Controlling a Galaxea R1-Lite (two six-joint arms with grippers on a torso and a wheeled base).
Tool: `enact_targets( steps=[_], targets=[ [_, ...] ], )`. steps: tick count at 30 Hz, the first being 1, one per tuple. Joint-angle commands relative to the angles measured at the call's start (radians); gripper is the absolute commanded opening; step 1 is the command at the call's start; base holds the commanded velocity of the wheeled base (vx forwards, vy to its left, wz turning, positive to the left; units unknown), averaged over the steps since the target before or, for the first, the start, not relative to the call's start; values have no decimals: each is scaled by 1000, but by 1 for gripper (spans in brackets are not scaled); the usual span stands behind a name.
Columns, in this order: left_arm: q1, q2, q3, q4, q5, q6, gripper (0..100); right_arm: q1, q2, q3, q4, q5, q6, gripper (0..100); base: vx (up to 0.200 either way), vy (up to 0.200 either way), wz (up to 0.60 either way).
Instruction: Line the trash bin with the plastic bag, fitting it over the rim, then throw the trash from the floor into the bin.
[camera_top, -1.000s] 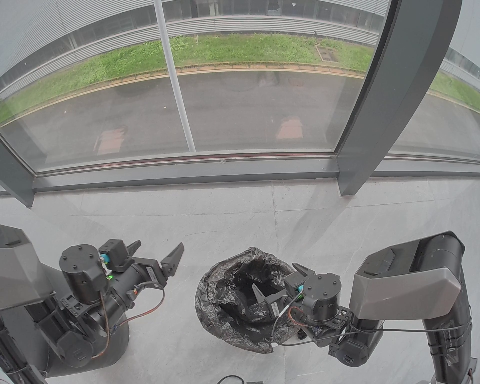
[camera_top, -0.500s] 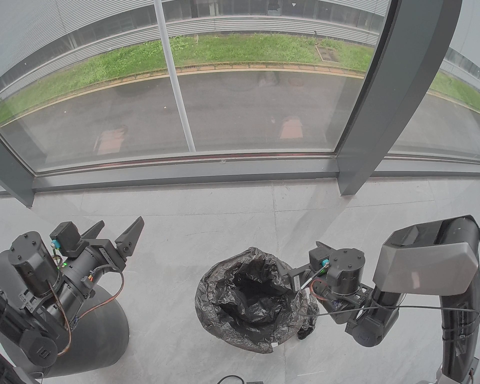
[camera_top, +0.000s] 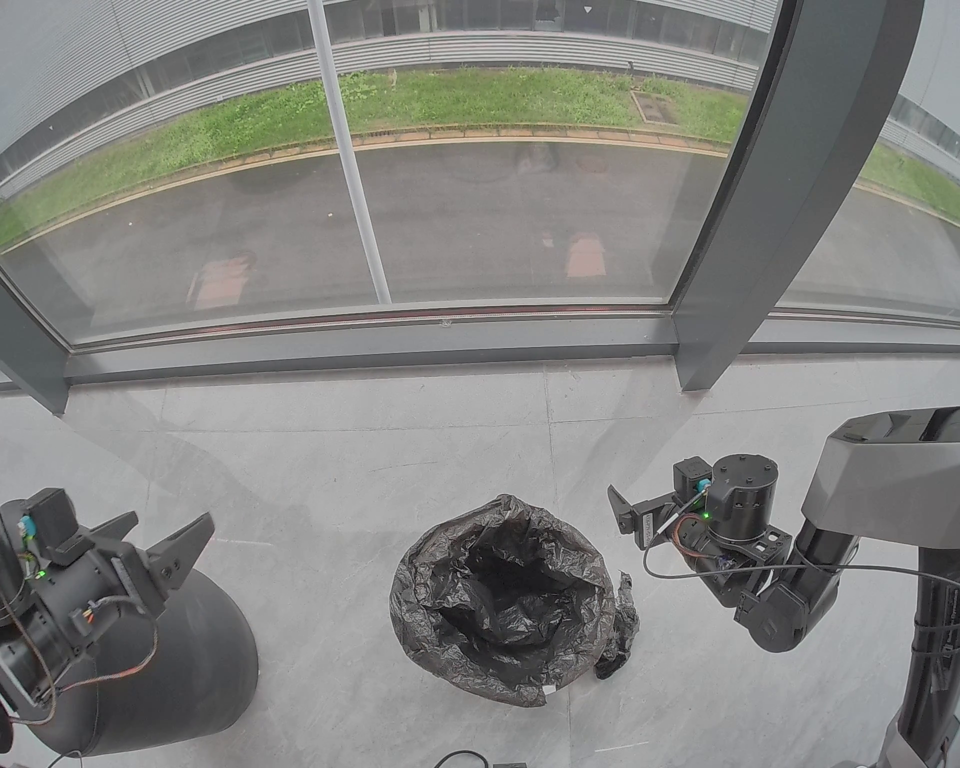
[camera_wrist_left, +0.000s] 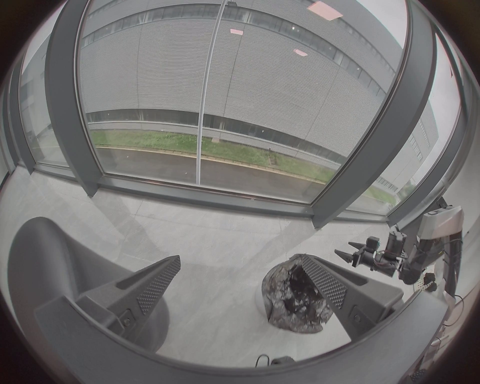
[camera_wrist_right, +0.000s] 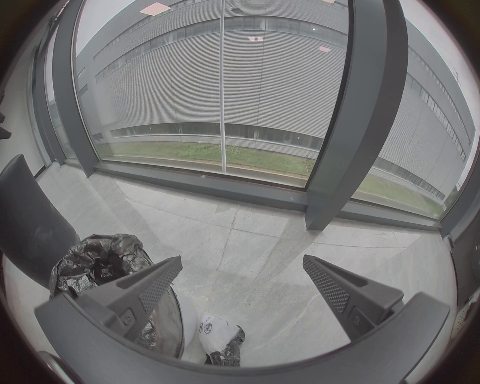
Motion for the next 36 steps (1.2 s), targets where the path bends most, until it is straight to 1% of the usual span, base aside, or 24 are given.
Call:
enact_targets(
  steps=[1, 3, 4, 5, 7, 8, 10, 12, 15, 18, 21, 25, 30, 34, 35, 36],
  targets=[
    [50, -487, -87, 413, 7, -4, 100, -86, -4, -141, 232, 116, 19, 100, 0, 0, 0],
    [69, -550, -43, 422, 6, -4, 100, -74, -7, -230, 378, 159, 53, 100, 0, 0, 0],
    [73, -570, -26, 422, 6, -4, 100, -69, -9, -261, 429, 170, 65, 100, 0, 0, 0],
    [76, -601, 2, 422, 7, -3, 100, -60, -10, -310, 512, 180, 84, 100, 0, 0, 0],
    [82, -647, 40, 424, 9, -1, 100, -51, -7, -402, 633, 184, 99, 100, 0, 0, 0],
    [82, -647, 40, 424, 9, -1, 100, -51, -7, -402, 633, 184, 99, 100, 0, 0, 0],
    [93, -691, 83, 425, 10, -3, 100, -48, 11, -526, 765, 182, 104, 100, 0, 0, 0],
    [104, -708, 97, 425, 21, -1, 100, -45, 39, -580, 806, 179, 104, 100, 0, 0, 0],
    [121, -746, 118, 431, 56, 2, 100, -33, 80, -634, 822, 173, 102, 100, 0, 0, 0],
    [125, -814, 138, 454, 82, 7, 100, -25, 102, -650, 820, 171, 101, 100, 0, 0, 0],
    [141, -891, 143, 528, 99, 10, 100, -5, 103, -646, 811, 171, 101, 100, 0, 0, 0],
    [185, -966, 144, 617, 94, 20, 100, 1, 94, -641, 808, 171, 102, 100, 0, 0, 0],
    [223, -996, 154, 637, 99, 59, 100, 4, 86, -640, 806, 170, 104, 100, 0, 0, 0],
    [299, -1052, 180, 637, 99, 125, 100, 12, 86, -637, 794, 168, 102, 100, 0, 0, 0],
    [322, -1078, 204, 629, 102, 155, 100, 15, 86, -630, 785, 168, 102, 100, 0, 0, 0],
    [323, -1091, 227, 622, 105, 185, 100, 18, 86, -629, 777, 168, 102, 100, 0, 0, 0]
  ],
)
